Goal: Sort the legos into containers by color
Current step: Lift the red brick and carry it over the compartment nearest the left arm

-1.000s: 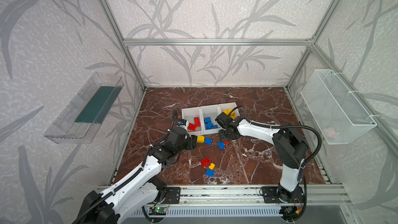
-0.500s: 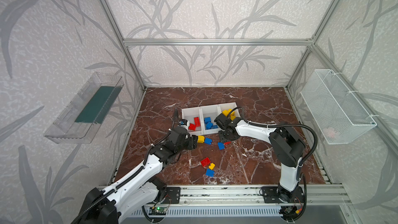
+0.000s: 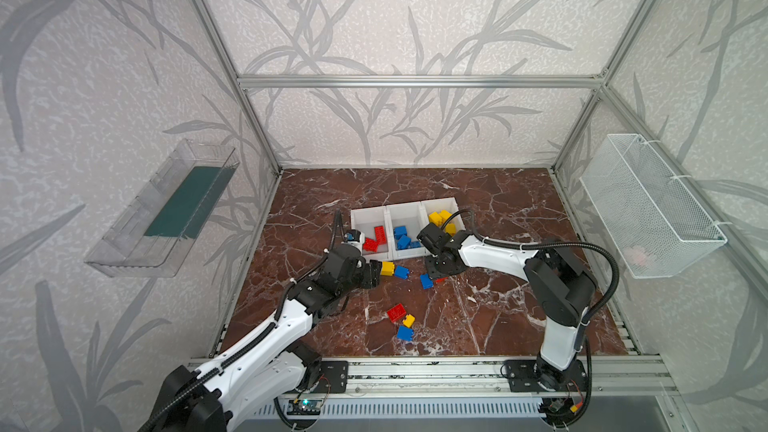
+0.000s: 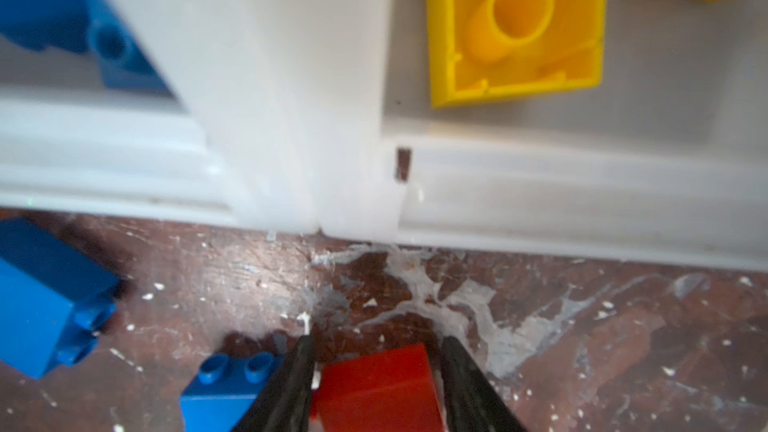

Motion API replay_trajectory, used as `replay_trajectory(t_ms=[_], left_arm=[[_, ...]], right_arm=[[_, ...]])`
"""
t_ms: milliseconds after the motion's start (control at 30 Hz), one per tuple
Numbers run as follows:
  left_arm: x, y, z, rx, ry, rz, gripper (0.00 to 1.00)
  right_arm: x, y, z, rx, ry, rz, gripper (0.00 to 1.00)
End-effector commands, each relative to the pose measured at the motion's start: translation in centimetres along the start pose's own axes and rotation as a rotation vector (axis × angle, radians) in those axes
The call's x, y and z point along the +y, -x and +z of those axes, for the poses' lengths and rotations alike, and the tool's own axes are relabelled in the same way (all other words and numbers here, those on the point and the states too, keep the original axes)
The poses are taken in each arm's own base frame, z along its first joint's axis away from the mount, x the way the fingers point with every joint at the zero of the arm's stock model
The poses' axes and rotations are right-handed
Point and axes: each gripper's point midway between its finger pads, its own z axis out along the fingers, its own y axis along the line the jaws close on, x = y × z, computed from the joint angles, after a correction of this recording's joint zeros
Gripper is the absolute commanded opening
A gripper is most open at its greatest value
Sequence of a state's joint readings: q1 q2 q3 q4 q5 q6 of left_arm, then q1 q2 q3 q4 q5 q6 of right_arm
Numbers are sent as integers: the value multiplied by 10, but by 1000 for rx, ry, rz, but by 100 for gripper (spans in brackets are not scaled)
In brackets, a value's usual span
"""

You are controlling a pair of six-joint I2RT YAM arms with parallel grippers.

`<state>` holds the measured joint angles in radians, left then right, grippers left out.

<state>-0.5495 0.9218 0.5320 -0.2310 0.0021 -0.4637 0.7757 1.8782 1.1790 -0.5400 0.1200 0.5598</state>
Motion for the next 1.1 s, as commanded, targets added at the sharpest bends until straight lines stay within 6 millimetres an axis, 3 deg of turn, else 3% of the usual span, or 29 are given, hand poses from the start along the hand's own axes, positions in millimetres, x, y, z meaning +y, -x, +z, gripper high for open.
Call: replay_trajectory(t_ms=[0, 300, 1067], left_arm=[[2, 0, -2, -10, 1, -15, 70], [2, 0, -4, -15, -2, -26, 70], [6, -2, -10, -24, 6, -41, 70]], right_arm=[[-7, -10, -7, 28, -5, 7, 56], [-10, -22, -10, 30, 17, 2, 57], [-11, -21, -11, 18, 12, 8, 32]])
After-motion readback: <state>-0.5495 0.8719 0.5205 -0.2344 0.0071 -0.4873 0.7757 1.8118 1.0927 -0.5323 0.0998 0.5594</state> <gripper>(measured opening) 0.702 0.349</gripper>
